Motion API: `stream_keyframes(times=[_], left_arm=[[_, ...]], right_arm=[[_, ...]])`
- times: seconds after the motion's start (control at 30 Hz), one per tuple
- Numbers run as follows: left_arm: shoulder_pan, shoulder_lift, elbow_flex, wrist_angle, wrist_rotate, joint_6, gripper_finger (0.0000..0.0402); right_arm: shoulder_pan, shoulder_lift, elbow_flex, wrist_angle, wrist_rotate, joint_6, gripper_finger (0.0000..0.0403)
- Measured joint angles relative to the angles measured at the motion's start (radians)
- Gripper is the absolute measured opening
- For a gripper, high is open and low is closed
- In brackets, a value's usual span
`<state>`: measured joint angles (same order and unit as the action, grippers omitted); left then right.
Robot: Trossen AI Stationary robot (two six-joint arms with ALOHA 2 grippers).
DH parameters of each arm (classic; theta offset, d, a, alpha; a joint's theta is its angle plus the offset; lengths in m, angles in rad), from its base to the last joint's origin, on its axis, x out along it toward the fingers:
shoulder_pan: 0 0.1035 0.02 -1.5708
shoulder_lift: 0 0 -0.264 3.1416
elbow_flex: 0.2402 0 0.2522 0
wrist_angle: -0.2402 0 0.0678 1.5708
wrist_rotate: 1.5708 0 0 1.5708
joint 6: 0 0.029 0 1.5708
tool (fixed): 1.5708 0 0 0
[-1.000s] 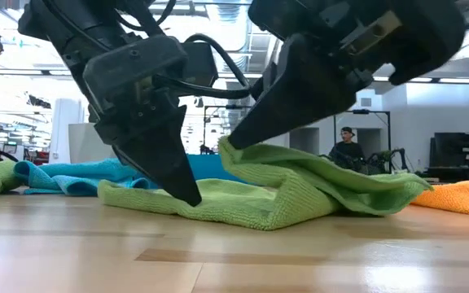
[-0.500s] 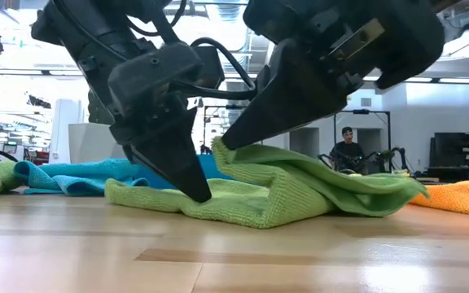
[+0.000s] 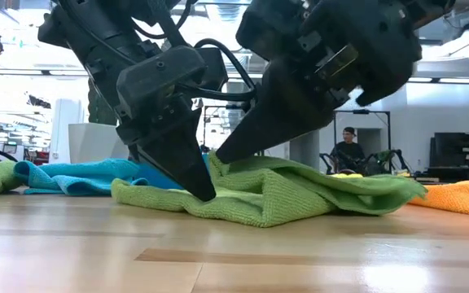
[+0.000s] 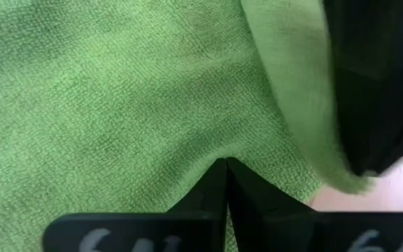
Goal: Fold microfiber towels
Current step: Fold the right green towel
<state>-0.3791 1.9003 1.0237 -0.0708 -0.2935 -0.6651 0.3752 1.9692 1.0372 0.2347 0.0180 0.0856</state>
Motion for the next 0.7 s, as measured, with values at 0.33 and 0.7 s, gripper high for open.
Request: stream_keyframes(times=[0.33, 0.7], left_arm=[[0.000, 0.000, 0.000, 0.003, -0.001, 0.005, 0.0000], [0.007, -0.001, 0.107, -0.130, 0.010, 0.042, 0.0000]], right_arm=[[-0.010, 0.044, 0.001, 0.009, -0.050, 0.027, 0.0042], [-0.020, 0.046, 0.001, 0.005, -0.056, 0.045, 0.0113]])
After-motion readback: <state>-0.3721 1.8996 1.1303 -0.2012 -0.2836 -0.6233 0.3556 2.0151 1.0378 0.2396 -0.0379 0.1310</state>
